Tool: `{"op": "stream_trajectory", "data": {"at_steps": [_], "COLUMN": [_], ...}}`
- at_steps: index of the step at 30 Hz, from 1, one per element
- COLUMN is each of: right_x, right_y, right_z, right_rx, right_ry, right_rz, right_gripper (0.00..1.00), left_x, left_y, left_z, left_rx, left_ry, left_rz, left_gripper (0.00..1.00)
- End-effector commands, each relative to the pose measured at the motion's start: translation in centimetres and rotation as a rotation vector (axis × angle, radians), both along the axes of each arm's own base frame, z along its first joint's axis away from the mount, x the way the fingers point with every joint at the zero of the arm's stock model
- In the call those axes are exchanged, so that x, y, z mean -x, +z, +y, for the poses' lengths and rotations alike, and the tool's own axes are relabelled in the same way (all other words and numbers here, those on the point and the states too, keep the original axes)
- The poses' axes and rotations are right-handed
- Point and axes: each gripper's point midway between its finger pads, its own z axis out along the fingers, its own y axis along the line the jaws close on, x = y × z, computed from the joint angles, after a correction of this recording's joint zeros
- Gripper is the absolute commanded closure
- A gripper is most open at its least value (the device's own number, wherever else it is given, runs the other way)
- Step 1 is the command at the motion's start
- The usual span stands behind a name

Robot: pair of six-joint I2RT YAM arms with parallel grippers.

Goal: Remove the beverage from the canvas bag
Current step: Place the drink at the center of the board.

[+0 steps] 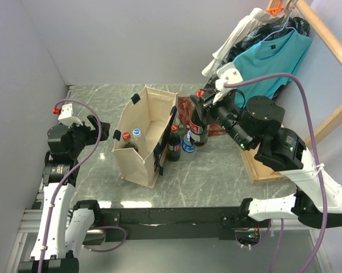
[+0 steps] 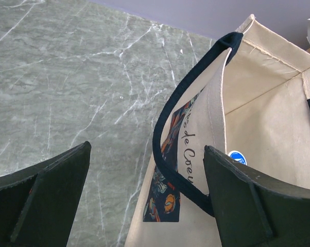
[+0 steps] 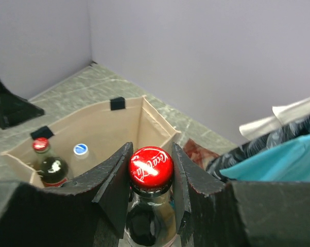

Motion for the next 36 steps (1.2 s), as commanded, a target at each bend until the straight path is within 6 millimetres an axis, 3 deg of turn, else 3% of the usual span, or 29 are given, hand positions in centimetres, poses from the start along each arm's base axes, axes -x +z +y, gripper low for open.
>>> {"op": "stream_trajectory", "data": {"at_steps": [1, 15, 23, 36], "right_x": [0.8, -1.0, -4.0, -9.1], "right_y": [8.1, 5.5, 2.7, -2.2], "right_z": [-5.3, -9.2, -11.5, -13.5], "right_rx": [-0.320, -0.337, -0.332, -0.305], "right_ry": [-0.114, -0.266, -0.350, -0.456], "right_rz": [-0.160, -0.108, -0.072, -0.016], "right_gripper": [1.00, 1.00, 1.00, 1.00], "left_x": [-0.2, -0.2, -0.3, -0.4], "left_y": [0.6, 0.5, 0.4, 0.3], "left_z": [0.1, 0.0, 0.0, 0.1], "left_rx": [-0.010, -0.008, -0.009, -0.011], "left_ry": [-0.005, -0.011, -0.010, -0.006], "left_rz": [-0.025, -0.021, -0.016, -0.010], "left_gripper": [0.04, 0.04, 0.04, 0.04]}}
